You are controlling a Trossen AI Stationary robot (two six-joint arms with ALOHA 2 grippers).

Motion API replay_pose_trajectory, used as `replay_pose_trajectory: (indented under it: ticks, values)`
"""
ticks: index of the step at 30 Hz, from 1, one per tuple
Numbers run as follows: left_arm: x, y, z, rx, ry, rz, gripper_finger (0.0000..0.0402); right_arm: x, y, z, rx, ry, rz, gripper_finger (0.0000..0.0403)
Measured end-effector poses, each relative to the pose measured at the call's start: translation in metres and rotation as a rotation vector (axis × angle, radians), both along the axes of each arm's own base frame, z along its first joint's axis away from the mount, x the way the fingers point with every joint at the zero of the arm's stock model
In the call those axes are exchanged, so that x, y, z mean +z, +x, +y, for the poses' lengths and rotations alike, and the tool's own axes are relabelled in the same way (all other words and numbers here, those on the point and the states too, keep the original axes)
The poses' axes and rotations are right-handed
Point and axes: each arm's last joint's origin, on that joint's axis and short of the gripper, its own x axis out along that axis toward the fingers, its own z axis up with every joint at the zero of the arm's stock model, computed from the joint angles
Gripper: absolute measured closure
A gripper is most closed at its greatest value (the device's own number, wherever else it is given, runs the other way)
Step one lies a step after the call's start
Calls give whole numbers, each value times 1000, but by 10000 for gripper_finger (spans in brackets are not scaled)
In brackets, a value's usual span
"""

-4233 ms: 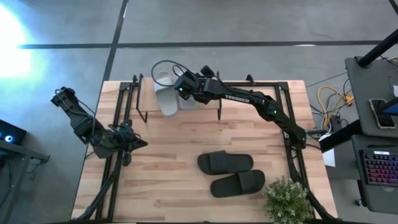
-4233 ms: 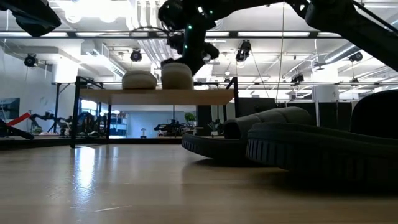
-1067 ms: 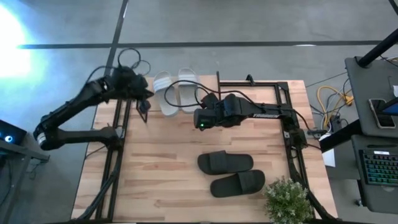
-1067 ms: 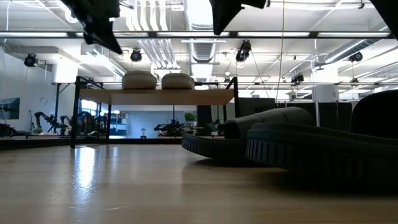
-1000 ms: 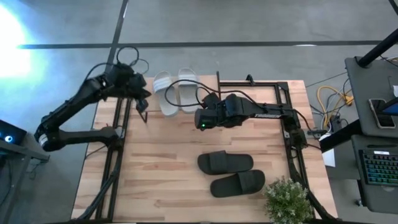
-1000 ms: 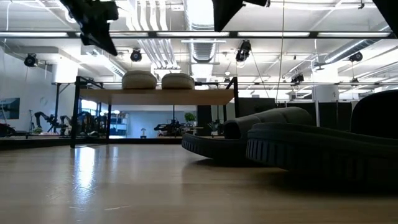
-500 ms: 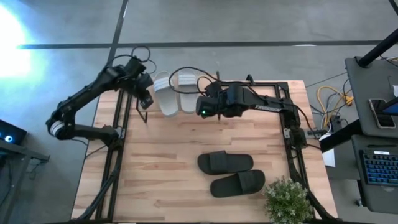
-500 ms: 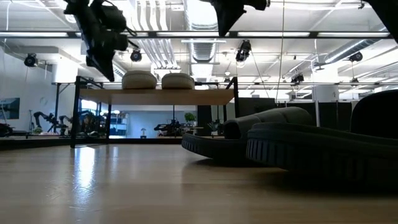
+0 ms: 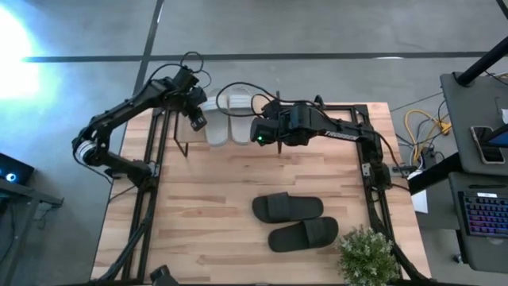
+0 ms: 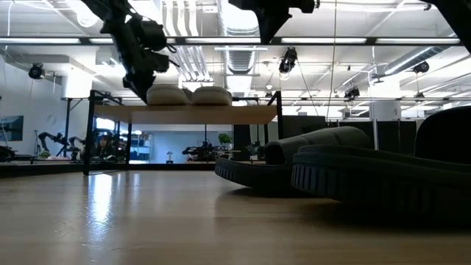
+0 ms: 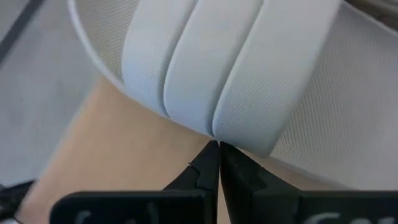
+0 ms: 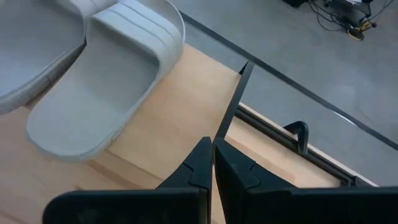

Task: Pick and place slides into the shelf
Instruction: Adjust the left and right gray slides on the shelf

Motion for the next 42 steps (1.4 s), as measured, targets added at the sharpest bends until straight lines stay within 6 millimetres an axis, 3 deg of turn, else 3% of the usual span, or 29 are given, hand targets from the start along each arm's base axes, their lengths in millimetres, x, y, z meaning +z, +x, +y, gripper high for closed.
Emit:
replay_pose_trajectory:
  ticks: [7,13,17,24,28,32,42]
  values:
    - [7,10,12,-15,42,17,402,-2,0,-4,-6,0,12,394]
    - [18,-6,1,2,70,122,402,-12,1,-13,12,49,70,394]
    - [39,-28,-24,21,82,95,402,-23,-2,-40,-13,149,117,394]
    - [75,-62,-71,82,83,-194,402,-33,-4,-103,7,217,76,394]
    - [75,-72,-85,114,71,-246,402,-40,-4,-136,28,270,-18,394]
    - [67,-76,-92,107,13,-281,402,-52,-6,-154,32,315,-40,394]
    - [62,-80,-97,121,6,-306,402,-91,15,-167,117,403,-54,394]
